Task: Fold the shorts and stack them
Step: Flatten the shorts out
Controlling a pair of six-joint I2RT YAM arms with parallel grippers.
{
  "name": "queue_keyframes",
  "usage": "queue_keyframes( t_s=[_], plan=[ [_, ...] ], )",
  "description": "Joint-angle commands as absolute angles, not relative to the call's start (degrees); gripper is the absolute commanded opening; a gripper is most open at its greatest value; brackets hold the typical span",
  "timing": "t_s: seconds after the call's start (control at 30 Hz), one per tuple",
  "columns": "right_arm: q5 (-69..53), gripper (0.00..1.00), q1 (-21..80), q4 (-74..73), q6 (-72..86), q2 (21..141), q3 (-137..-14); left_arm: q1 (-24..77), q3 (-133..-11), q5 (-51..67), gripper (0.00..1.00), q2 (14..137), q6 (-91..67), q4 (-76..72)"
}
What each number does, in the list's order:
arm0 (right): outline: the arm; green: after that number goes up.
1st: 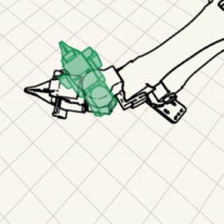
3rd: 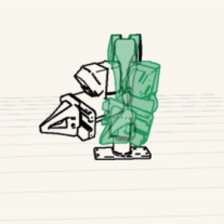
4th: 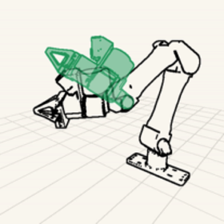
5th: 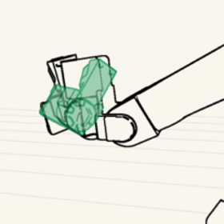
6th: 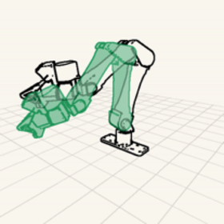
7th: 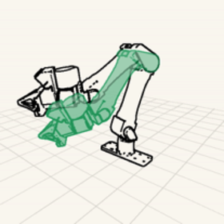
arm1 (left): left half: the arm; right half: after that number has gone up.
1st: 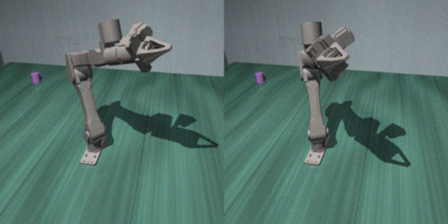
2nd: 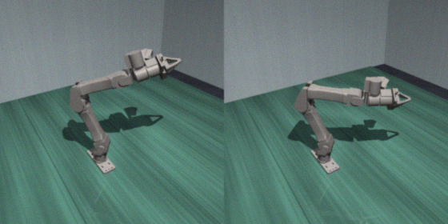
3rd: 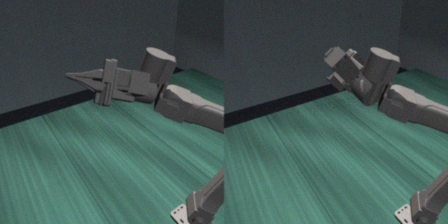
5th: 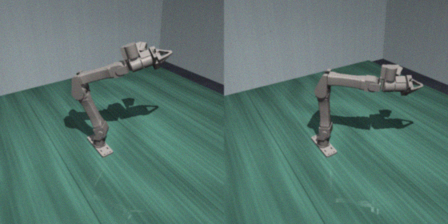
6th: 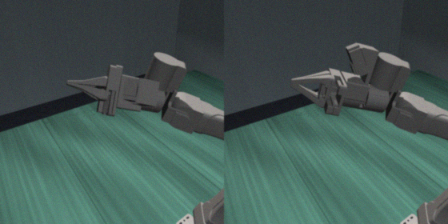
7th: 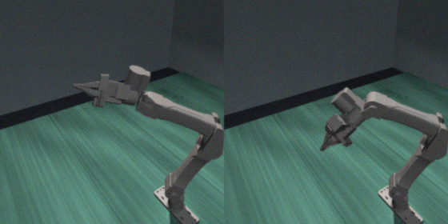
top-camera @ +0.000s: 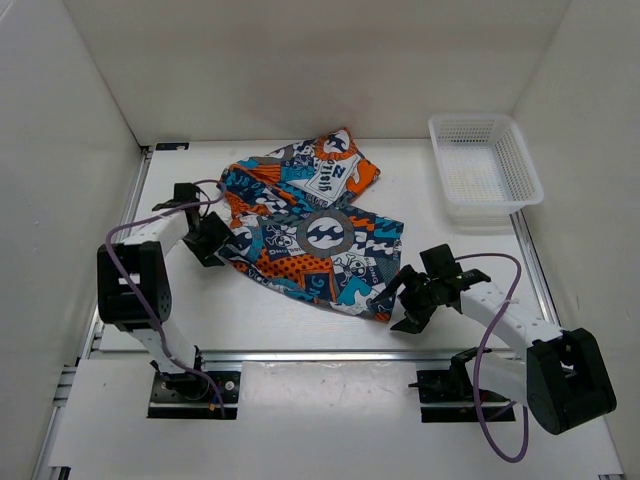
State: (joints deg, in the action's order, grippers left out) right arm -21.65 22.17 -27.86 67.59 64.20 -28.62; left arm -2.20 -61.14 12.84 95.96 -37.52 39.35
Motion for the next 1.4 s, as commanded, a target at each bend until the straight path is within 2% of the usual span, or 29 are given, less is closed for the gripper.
queue_keyframes(
  t_s=[0.0,0.17,0.33,0.37,0.5,0.67,0.83,1.07,1.23,1.37],
  plan=[
    [-23.20,0.87,21.97,-26.72,68.38,63.64,-28.83,-2.37,-63.98,11.52,0.66,97.82,-36.65,38.76],
    [-23.20,0.87,21.45,-26.72,68.38,62.40,-28.30,-2.90,-61.87,8.71,0.63,97.21,-36.57,38.76],
    [-22.68,0.87,20.40,-26.72,67.85,62.40,-28.30,-2.29,-64.59,7.39,0.65,102.29,-35.42,38.76],
    [-22.68,0.87,20.39,-26.72,67.85,62.40,-28.30,-2.29,-65.47,7.38,0.54,102.91,-34.72,38.76],
    [-22.15,0.87,20.39,-27.95,68.47,61.00,-27.78,-2.29,-64.95,5.98,0.26,103.62,-34.72,38.76],
    [-22.15,0.87,20.39,-27.95,69.61,59.68,-27.07,-2.29,-63.63,5.27,0.10,102.49,-34.72,38.76],
    [-23.38,0.87,22.66,-27.95,71.71,60.21,-27.07,-2.29,-61.88,6.50,0.10,99.41,-34.72,38.76],
    [-23.38,0.85,26.37,-19.71,78.83,63.36,-24.70,-1.76,-59.59,7.82,0.10,94.84,-35.24,38.76],
    [-22.68,0.74,26.37,-10.39,82.08,71.00,-23.47,-1.76,-59.06,8.34,0.10,94.31,-35.24,38.76],
    [-21.10,0.64,26.37,-9.40,81.04,76.54,-25.75,-1.76,-59.06,8.87,0.10,94.31,-35.24,38.76]
  ],
)
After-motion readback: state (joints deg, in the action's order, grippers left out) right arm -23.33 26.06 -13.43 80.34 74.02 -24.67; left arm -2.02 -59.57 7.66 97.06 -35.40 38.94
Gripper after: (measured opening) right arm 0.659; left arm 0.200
